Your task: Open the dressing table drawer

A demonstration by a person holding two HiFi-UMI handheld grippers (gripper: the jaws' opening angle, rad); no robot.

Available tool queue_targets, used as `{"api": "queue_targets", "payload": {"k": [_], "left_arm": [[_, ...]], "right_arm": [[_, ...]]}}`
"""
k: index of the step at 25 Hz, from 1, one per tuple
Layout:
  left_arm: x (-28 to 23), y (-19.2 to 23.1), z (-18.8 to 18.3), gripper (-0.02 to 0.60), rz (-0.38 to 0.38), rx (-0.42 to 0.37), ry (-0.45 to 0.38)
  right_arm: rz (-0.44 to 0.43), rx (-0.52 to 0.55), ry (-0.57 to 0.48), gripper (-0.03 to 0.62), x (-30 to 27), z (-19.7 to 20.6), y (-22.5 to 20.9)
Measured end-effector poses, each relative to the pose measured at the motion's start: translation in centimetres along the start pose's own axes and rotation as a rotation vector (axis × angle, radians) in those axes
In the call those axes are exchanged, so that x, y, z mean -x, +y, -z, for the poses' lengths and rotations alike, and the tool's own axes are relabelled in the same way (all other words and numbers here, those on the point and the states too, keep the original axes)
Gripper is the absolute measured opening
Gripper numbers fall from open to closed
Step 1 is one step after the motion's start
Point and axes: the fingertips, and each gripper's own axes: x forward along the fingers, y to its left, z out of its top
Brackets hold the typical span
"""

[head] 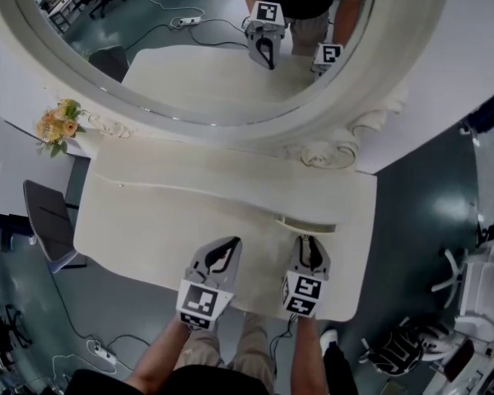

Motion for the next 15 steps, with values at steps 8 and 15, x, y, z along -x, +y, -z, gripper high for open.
{"api": "queue_targets", "payload": {"k": [8, 15], "left_arm": [[0.5, -1.0, -0.2, 0.002, 0.027, -0.030, -0.014], [0.8, -1.1, -0.3, 0.002, 0.047, -0.050, -0.014]], "right_arm": [[0.005, -0.009, 0.002, 0.098, 1.2, 1.1, 0.2], [0.021, -0.012, -0.022, 0.097, 1.9, 1.3, 0.4]]}}
